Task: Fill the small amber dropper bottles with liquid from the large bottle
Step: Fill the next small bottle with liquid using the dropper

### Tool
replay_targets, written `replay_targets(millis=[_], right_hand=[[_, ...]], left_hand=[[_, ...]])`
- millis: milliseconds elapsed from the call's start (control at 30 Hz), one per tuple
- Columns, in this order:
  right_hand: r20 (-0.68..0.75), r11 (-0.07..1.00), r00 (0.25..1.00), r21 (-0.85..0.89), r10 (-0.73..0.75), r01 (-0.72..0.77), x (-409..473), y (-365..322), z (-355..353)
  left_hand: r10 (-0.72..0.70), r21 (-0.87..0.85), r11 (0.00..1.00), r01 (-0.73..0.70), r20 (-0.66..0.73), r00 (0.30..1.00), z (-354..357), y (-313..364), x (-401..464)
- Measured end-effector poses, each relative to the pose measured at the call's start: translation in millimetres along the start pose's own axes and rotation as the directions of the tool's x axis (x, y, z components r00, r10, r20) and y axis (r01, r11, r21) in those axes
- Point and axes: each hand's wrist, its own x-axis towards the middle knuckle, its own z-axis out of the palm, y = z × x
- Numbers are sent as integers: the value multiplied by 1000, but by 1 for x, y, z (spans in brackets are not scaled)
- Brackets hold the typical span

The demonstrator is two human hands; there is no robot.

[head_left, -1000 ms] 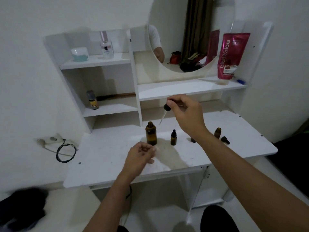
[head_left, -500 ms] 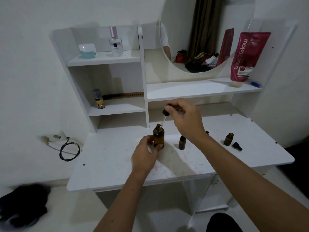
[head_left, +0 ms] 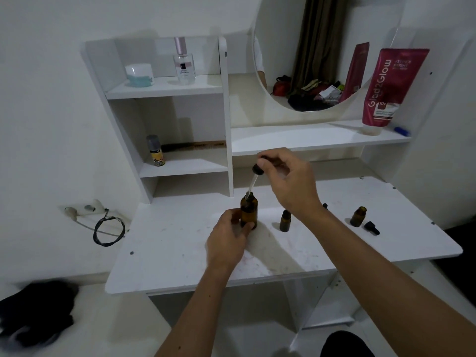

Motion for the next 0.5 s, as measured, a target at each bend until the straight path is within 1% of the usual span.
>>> replay_targets(millis=[67,233,300,400,500], right_hand=[[-24,1000,1000,-7,-11,10,4,-2,-3],[-4,998,998,-35,-59,59,0,2,0],[-17,997,997,-36,-72,71,1,1,-1],[-59,998,996,-15,-62,62,4,-1,-3],[-58,997,996,-38,-72,70,6,-1,-3]], left_hand=[[-5,0,1000,5,1,1000,0,0,0],[-15,0,1000,15,7,1000,0,1,0],[-21,-1,1000,21,11,1000,0,0,0],[-19,1,1000,19,10,1000,1,0,0],[-12,-1,1000,12,5,1000,1,-1,0]])
